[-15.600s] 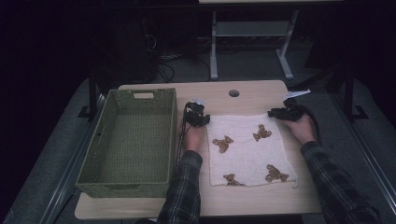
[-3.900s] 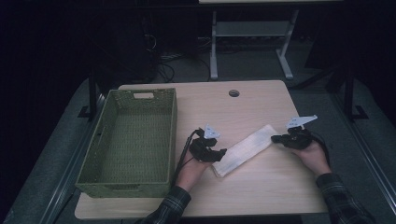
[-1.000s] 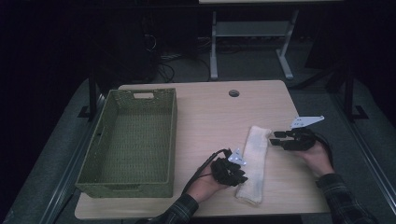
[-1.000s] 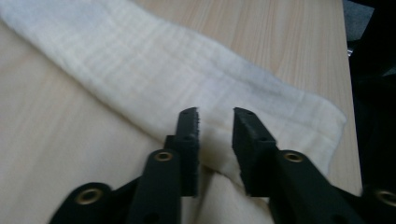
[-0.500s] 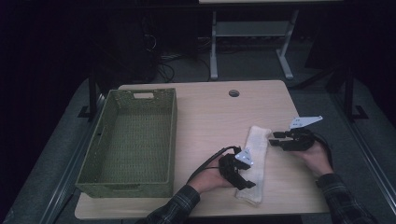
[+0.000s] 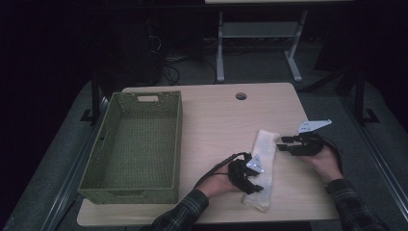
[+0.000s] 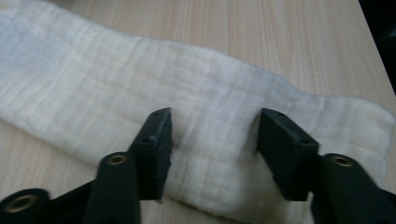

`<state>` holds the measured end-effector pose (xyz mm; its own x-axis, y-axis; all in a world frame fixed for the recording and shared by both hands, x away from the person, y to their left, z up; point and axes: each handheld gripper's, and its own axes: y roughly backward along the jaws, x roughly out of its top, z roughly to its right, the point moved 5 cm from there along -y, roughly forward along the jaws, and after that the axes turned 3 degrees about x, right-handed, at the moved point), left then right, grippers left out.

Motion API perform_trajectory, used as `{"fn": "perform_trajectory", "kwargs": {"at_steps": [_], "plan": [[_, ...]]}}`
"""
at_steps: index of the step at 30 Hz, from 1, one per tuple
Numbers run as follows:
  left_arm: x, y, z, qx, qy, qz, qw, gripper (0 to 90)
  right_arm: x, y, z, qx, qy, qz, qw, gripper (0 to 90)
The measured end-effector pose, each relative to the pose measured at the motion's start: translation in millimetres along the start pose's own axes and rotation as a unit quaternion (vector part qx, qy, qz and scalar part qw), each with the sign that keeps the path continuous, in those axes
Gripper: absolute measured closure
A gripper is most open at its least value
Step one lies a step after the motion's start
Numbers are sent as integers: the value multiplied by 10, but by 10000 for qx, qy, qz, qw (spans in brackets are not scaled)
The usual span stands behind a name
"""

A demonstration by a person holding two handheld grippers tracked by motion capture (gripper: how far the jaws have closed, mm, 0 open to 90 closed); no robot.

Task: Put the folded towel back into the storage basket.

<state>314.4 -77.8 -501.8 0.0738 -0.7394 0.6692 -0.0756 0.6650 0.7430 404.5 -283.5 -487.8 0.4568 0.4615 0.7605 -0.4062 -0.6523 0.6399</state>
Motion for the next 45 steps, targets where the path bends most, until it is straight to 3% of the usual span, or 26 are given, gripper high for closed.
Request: {"fn": "perform_trajectory", "kwargs": {"at_steps": [4,8,21,27,30,34,39,45], "plan": [[3,18,20,5,69,-43,10000,705,5,12,1,23,4,17,10000,545],[-11,51,54,-22,215,-105,9997,814,12,17,-8,89,26,34,10000,529],[-133,307,196,-13,580,-136,9982,828,96,36,-115,346,271,144,9989,506],[-193,377,286,-66,634,-124,9979,827,122,1,-150,435,305,17,9986,493],[-219,398,320,-111,685,-123,9975,827,212,-28,-207,458,459,-69,9979,491],[-245,432,336,-146,752,-80,9970,826,321,-132,-241,559,458,-77,9974,488],[-263,429,324,-187,753,-72,9970,826,408,-317,-258,657,718,-221,9950,487],[-267,416,328,-208,792,-74,9966,826,384,-541,-224,824,672,-364,9937,483]]}}
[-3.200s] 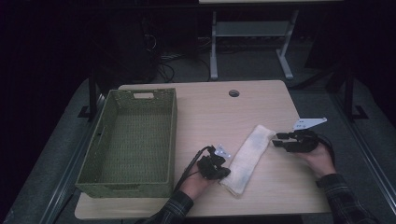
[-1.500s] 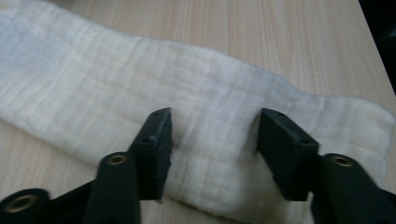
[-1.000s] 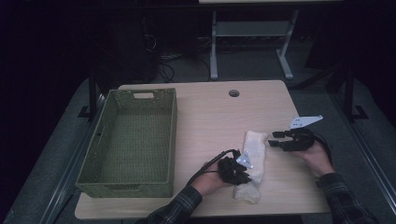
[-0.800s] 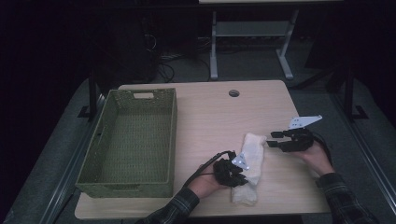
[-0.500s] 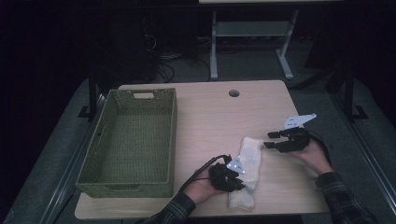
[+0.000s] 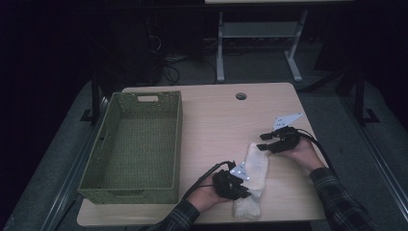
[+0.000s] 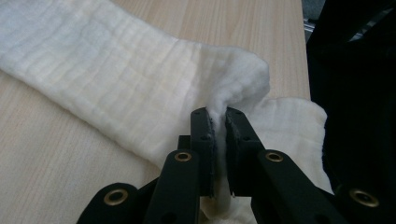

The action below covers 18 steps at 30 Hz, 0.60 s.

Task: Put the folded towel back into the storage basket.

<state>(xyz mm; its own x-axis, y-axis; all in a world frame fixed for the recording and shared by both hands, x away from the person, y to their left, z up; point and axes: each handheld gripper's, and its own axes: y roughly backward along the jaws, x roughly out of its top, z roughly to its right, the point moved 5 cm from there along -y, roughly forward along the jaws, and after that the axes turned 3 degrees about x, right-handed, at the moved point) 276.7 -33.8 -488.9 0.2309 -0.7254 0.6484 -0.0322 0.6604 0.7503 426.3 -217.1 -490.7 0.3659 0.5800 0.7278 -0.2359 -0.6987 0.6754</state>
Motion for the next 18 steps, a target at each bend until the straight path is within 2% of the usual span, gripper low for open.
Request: {"fn": "perform_trajectory", "kwargs": {"at_steps": [7,9,11,13,15,16,18], "plan": [[3,-8,-1,-18,-14,10,10000,827,-103,-150,-15,105,68,-196,9997,480],[4,-9,-1,-17,-9,12,10000,827,-108,-149,-28,163,98,-175,9997,542],[4,-11,-3,-24,-10,12,10000,827,-111,-145,-41,164,121,-192,9996,552],[4,-14,-5,-30,-1,9,10000,826,-116,-143,-30,178,190,-203,9995,601],[4,-15,-5,-32,-2,4,10000,827,-113,-141,-54,253,97,-177,9995,632],[8,-15,-8,-40,-13,8,10000,827,-118,-143,-72,369,101,-172,9991,732],[12,-16,-10,-58,5,16,10000,827,-119,-145,-93,433,71,-176,9989,784]]}}
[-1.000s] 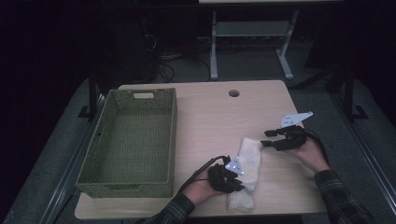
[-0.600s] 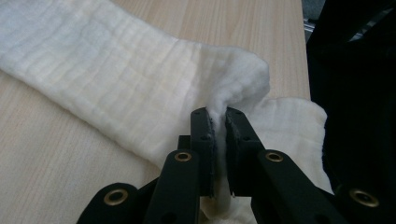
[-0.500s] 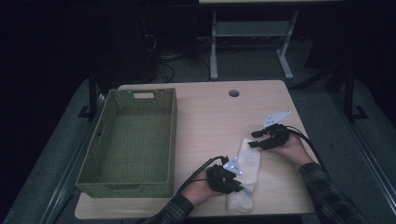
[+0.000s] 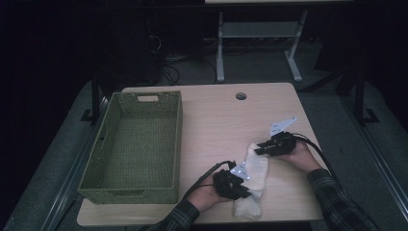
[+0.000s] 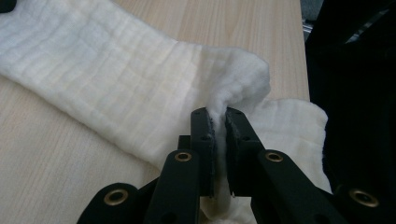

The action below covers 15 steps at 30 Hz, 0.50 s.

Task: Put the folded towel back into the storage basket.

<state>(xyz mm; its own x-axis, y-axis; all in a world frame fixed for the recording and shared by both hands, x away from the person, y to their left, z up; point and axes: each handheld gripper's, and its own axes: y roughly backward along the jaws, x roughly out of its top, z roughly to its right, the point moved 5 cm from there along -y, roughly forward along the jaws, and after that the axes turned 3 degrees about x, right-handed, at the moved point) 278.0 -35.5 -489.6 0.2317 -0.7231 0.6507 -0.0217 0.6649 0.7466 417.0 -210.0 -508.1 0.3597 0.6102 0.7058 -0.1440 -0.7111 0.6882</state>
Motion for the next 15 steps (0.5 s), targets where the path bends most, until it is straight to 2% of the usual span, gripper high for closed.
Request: {"fn": "perform_trajectory", "kwargs": {"at_steps": [3,4,5,6,9,11,15], "plan": [[12,3,-8,-17,15,32,10000,828,3,-2,-10,44,1,-16,10000,819],[18,10,-11,-22,30,51,10000,828,2,-1,0,-12,103,-57,9999,828],[25,16,-14,-27,56,83,9999,828,11,-2,-26,-11,42,-54,10000,831],[30,26,-19,-29,50,86,9999,828,17,-3,-33,-48,87,-75,9999,834],[48,68,-37,-42,66,118,9999,829,45,-8,-68,45,138,-125,9998,838],[63,93,-46,5,60,168,9998,829,82,-10,-85,44,288,-131,9995,838],[95,145,-65,97,84,270,9996,830,198,22,-148,89,420,-68,9991,839]]}}
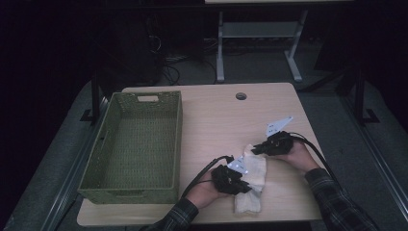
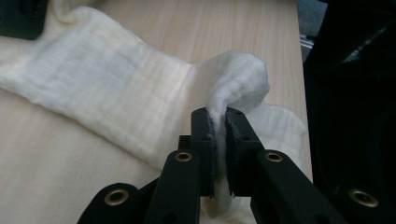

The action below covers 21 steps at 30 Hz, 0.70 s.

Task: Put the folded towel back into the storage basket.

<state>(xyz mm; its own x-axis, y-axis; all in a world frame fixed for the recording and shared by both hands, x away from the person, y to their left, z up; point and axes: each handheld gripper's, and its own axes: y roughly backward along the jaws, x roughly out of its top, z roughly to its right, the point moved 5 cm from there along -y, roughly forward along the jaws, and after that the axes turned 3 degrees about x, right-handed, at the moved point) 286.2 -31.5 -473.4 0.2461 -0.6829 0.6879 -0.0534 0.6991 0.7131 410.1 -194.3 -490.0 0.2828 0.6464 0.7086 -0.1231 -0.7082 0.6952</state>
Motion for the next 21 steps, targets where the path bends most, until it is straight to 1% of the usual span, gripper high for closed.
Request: {"fn": "perform_trajectory", "kwargs": {"at_steps": [1,3,4,6,7,8,9,10,11,12,13,16,17,21], "plan": [[38,42,-3,29,31,71,10000,830,35,15,-12,11,55,5,10000,839],[96,98,-2,115,-2,121,9999,830,108,48,-51,77,57,26,10000,839],[126,126,-4,152,-21,159,9998,830,154,69,-63,62,157,39,9999,839],[146,148,-8,181,-32,173,9997,830,186,84,-75,70,186,17,9998,839],[199,208,-16,264,-40,205,9994,830,253,113,-95,125,237,75,9996,839],[223,240,-22,320,-46,216,9992,830,275,122,-105,130,233,71,9996,839],[247,277,-30,366,-52,208,9991,831,305,134,-109,124,297,79,9995,839],[271,313,-42,419,-47,240,9988,831,336,145,-117,165,323,109,9993,839],[293,355,-55,460,-30,244,9986,831,365,159,-126,190,348,151,9991,839],[293,355,-55,460,-30,244,9986,831,365,159,-126,190,348,151,9991,839],[341,441,-81,537,-16,278,9982,832,430,184,-144,268,378,212,9987,838],[386,526,-112,607,-25,299,9977,832,510,209,-175,316,367,307,9984,839],[400,550,-121,623,-19,317,9976,832,533,214,-172,316,432,298,9981,838],[440,647,-151,655,-34,360,9972,832,643,212,-212,391,498,348,9974,838]]}}
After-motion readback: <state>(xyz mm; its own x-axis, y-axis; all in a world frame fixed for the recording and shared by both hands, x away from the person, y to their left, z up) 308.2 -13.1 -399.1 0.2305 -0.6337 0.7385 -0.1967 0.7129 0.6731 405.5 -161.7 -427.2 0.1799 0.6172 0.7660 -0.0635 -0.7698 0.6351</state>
